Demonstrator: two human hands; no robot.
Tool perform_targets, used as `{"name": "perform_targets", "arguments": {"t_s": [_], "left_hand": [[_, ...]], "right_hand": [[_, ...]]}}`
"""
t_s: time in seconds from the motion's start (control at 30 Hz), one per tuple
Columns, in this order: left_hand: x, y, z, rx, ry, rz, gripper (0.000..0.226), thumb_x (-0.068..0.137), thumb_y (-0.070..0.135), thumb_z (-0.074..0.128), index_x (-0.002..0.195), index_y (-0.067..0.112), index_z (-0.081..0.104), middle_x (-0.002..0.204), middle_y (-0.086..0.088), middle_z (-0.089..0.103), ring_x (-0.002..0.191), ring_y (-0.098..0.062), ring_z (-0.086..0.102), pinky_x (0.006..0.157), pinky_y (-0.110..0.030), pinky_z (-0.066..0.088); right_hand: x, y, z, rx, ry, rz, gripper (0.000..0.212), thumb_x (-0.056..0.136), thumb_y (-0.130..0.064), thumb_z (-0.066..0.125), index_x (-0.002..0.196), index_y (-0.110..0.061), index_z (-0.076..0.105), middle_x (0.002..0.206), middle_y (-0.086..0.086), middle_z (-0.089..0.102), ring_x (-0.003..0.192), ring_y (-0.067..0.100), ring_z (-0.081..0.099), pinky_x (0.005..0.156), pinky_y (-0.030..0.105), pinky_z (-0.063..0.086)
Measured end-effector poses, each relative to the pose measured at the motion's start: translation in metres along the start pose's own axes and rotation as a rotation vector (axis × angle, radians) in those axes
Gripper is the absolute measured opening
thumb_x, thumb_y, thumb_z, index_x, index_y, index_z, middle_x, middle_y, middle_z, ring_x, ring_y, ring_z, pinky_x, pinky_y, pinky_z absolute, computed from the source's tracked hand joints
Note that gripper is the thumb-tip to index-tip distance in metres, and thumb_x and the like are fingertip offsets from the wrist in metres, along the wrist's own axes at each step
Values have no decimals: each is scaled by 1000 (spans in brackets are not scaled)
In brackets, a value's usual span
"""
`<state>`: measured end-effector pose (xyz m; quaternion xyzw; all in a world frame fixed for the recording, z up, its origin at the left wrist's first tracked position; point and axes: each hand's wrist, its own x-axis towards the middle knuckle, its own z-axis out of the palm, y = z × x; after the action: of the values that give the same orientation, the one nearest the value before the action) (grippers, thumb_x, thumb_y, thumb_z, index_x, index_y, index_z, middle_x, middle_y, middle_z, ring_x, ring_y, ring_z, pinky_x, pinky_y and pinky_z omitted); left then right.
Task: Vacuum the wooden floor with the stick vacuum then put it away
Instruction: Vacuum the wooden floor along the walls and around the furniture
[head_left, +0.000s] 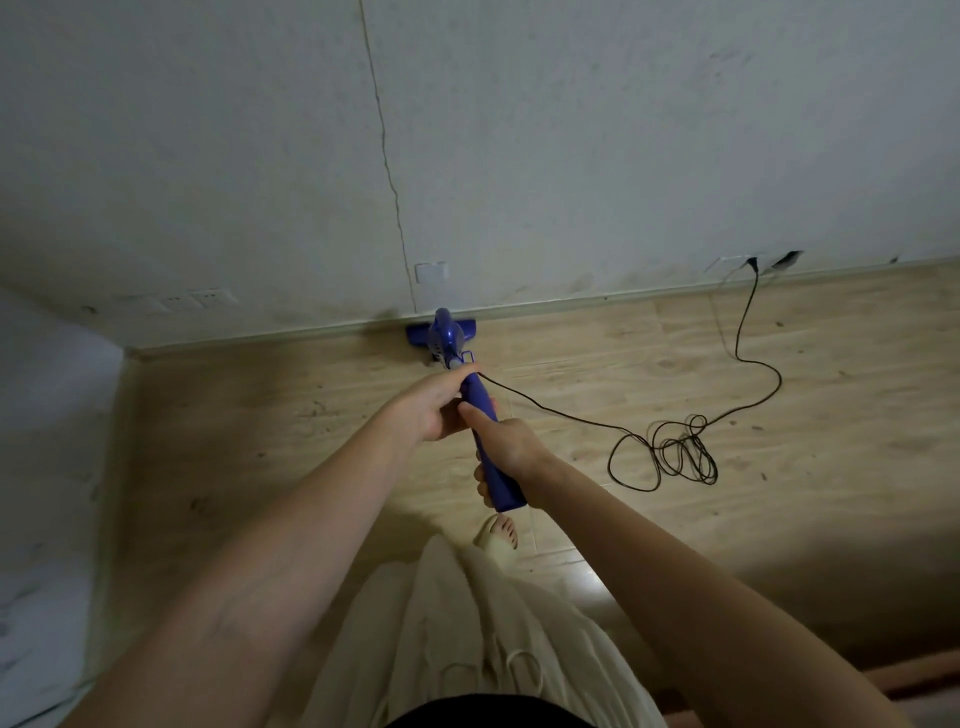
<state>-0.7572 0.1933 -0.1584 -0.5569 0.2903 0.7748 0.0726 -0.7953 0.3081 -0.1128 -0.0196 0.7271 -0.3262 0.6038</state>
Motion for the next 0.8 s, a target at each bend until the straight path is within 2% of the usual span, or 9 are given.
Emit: {"name": "perform_targets", "arguments": {"t_s": [0.1, 0.2, 0.4, 0.53, 0.8], "left_hand": [[-4, -4, 3, 12, -7, -2, 36, 90, 31, 66, 107, 2, 53, 75, -18, 67, 50, -21, 67, 46, -26, 54], [-15, -10, 4, 16, -60, -23, 33, 91, 29, 65, 106, 2, 53, 66, -16, 70, 53, -21, 69, 46, -26, 54], [-36, -20, 7, 33, -155, -78, 35, 93, 28, 62, 113, 1, 53, 73, -16, 70, 60, -21, 71, 53, -28, 57], [-26, -13, 15, 24, -125, -46, 36, 92, 30, 63, 111, 0, 54, 79, -16, 67, 58, -21, 69, 51, -27, 55], [-1, -18, 16, 10, -5, 4, 42, 91, 36, 62, 113, 2, 50, 80, -16, 64, 52, -20, 67, 46, -26, 54]], "right_hand": [[-10, 2, 0, -25, 24, 0, 44, 96, -51, 50, 89, -7, 46, 68, 9, 49, 46, 17, 48, 37, 17, 41], [-28, 3, -6, -16, 11, 10, 42, 97, -47, 51, 90, -7, 46, 68, 9, 48, 45, 16, 46, 36, 16, 40], [-59, 7, -18, -54, -19, 17, 40, 97, -46, 52, 98, -7, 47, 71, 8, 50, 43, 13, 48, 36, 17, 42], [-51, -1, -21, -14, -1, -11, 39, 97, -47, 51, 99, -8, 47, 70, 9, 49, 42, 13, 47, 36, 17, 42], [-8, 16, -10, -46, 64, -8, 52, 94, -58, 49, 88, -6, 48, 63, 9, 51, 43, 18, 49, 38, 18, 40]]}}
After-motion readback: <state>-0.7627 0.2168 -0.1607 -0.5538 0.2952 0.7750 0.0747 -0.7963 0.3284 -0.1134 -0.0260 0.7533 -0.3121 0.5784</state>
